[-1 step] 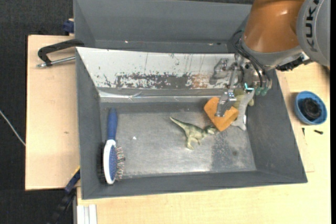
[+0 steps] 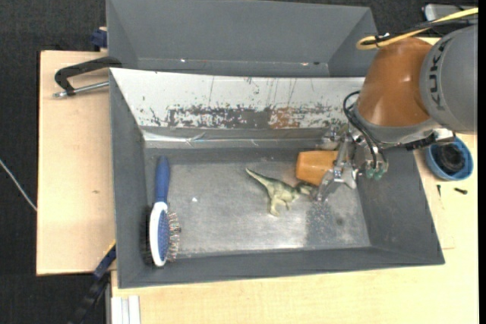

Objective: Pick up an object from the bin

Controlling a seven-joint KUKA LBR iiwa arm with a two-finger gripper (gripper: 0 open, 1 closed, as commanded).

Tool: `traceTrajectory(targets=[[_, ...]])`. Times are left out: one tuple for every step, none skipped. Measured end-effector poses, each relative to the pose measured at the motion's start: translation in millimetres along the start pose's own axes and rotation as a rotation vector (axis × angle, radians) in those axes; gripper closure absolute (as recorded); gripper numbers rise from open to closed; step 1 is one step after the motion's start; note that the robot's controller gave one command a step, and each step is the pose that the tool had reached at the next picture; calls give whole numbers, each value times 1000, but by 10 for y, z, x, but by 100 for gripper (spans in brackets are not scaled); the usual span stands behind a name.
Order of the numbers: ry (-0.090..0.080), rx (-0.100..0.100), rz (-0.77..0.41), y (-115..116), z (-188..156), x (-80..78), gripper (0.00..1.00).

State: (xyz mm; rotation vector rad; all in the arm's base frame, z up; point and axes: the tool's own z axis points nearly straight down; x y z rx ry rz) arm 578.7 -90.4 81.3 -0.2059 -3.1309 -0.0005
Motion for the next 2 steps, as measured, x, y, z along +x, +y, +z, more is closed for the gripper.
traceTrajectory(targets=[[-8,0,-3,17,-45,-24,100],[-17,2,-290,183,-1590,-16,100]])
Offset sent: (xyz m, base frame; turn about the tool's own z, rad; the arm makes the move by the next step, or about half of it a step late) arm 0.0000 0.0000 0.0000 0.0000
